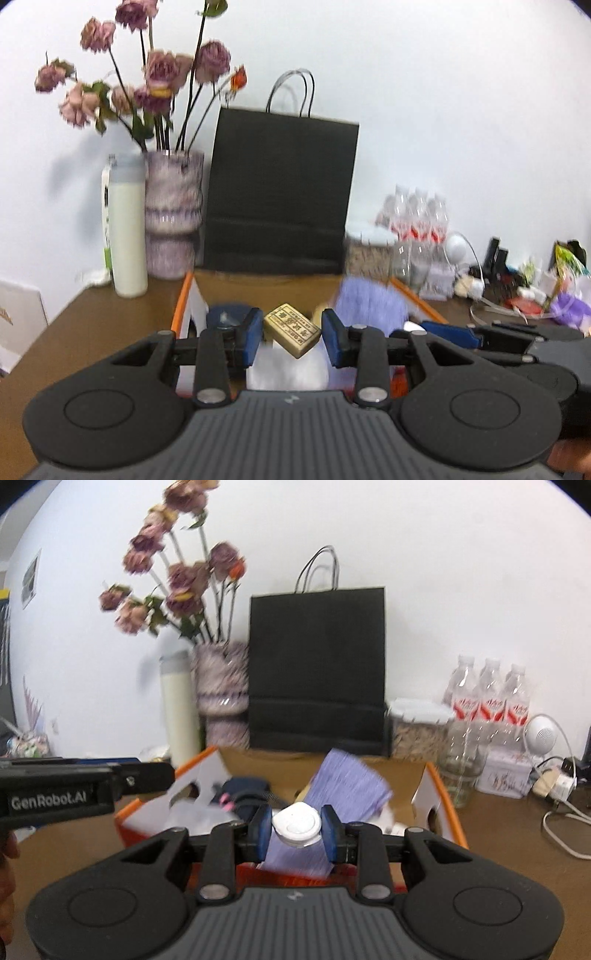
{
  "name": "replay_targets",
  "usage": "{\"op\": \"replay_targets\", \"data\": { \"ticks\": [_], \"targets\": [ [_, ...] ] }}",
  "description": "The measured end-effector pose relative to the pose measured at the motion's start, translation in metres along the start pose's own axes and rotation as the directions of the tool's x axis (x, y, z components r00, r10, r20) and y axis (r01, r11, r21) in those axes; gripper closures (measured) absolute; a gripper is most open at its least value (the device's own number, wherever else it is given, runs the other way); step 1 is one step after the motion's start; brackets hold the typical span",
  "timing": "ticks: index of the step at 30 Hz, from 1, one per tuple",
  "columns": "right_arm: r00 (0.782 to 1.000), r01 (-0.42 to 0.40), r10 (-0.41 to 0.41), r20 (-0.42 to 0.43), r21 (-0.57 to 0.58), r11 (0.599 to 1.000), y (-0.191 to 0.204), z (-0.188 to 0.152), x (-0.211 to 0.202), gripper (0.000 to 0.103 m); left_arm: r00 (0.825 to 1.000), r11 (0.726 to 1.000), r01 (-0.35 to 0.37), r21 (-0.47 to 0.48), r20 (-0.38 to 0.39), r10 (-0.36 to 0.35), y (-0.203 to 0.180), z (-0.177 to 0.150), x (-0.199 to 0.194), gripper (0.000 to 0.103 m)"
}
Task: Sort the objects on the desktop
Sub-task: 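Carry the wooden block and white cap over the cardboard box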
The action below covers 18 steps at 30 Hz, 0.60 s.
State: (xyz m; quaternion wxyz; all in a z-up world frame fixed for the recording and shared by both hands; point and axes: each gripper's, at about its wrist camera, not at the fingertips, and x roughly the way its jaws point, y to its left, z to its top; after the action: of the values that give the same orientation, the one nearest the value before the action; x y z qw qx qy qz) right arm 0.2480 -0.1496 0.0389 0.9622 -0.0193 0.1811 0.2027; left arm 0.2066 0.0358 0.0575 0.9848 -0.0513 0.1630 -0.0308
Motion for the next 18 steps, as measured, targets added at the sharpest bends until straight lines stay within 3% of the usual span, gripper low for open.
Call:
{"op": "replay_targets", "data": {
  "ticks": [8,18],
  "targets": [
    [1.0,0.01,-0.011,0.02,0.029,1.0,-0.018,0.014,0.035,0.076,0.998,0.999,-0.043,0.005,0.04,0.043,-0.01,0.012,0.039,0.067],
    [1.0,0.008,-0.008,-0.002,-0.006,1.0,-0.025,0.011,0.075,0.076,0.996,0.995,-0.088,0.045,-0.03,0.089,0.0,0.0,0.087,0.067]
  ]
}}
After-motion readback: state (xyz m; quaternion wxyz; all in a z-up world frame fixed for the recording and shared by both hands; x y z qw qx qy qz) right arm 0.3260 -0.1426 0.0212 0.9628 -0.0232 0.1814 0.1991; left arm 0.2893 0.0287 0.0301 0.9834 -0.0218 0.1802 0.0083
